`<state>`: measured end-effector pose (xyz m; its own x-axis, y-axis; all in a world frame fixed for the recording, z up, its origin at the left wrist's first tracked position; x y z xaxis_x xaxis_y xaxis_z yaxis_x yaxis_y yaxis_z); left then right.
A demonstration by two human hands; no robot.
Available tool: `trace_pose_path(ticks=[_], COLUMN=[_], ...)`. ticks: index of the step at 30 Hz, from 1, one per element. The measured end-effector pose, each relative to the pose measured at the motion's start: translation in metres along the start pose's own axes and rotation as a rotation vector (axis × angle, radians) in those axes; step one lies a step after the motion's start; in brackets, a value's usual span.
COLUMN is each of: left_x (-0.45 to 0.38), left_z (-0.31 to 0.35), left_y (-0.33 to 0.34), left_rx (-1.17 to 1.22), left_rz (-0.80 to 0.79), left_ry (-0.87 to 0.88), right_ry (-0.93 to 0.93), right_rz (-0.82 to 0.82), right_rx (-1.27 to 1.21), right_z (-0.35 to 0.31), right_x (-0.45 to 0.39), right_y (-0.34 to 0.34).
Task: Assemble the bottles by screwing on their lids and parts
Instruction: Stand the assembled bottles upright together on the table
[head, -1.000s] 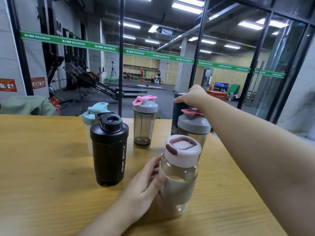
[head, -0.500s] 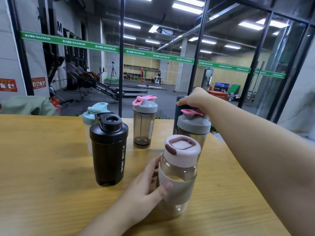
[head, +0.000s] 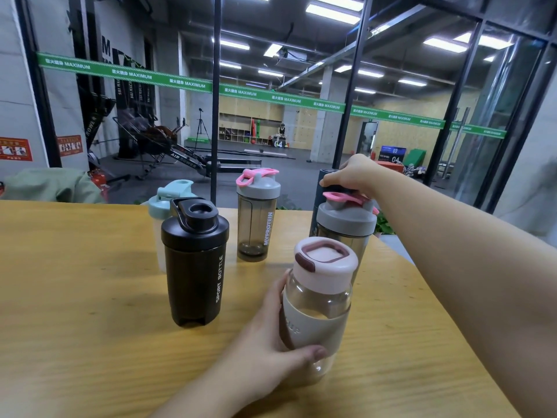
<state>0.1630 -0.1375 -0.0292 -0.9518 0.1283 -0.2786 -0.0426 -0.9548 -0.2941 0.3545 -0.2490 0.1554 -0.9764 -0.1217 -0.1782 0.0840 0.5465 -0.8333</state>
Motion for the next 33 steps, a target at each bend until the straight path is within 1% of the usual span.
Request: trace_pose_path(ticks=[4,12,16,20,24,26,29,31,33], left_x=[-0.001,-0.003,-0.004,-0.004,-0.006,-0.007,-0.006,-0.005,-0.004], left_z=[0.000,-0.009,-0.013,-0.017,-0.018,-0.019,-0.020,-0.022,-0.022], left_y=[-0.006,-0.037,-0.044,-0.048,-0.050,-0.049,-0.050,-0.052,-0.053], left_rx=[0.049,-0.033,-0.060,-0.058,-0.052,-0.054,-0.070,-0.081,-0.080], left_rz=[0.043,0.250,0.312,0.347,0.369,0.371,0.381,0.393,0.406], left_ry=[0.008,0.003,0.006,-0.022,-0.031,-0.024,-0.009,-0.016,-0.027], right_ry=[-0.020,-0.026,-0.045,-0.155,-0.327,-0.415,-0.528,-0.572,-0.592], right_rz=[-0.003,-0.026,-0.007,0.097,0.124,0.094,-0.032,-0.101,-0.133], right_rx=[0.020,0.047,0.093,0.172,0.202,0.221,0.279,0.338,0.397], right_z=[0.000,0.004,0.002,-0.022,-0.063,-0.083,-0.108,-0.118,-0.124], right_x=[-0.001,-0.002,-0.001,0.003,0.013,0.019,0.024,0.025,0.023], right_y=[0.001,0.002,0.002,-0.003,0.001,0.012,0.043,0.064,0.081])
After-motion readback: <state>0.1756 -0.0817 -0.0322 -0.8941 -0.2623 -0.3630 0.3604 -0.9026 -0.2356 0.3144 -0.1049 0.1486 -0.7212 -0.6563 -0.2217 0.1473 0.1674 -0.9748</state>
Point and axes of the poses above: each hand's wrist, its own x-axis away from the middle knuckle, its own y-axis out of the palm, z = x × y, the point moved 10 cm from there along -x, towards the middle knuckle, and after that the axes turned 4 degrees about x, right-handed, at the moved point
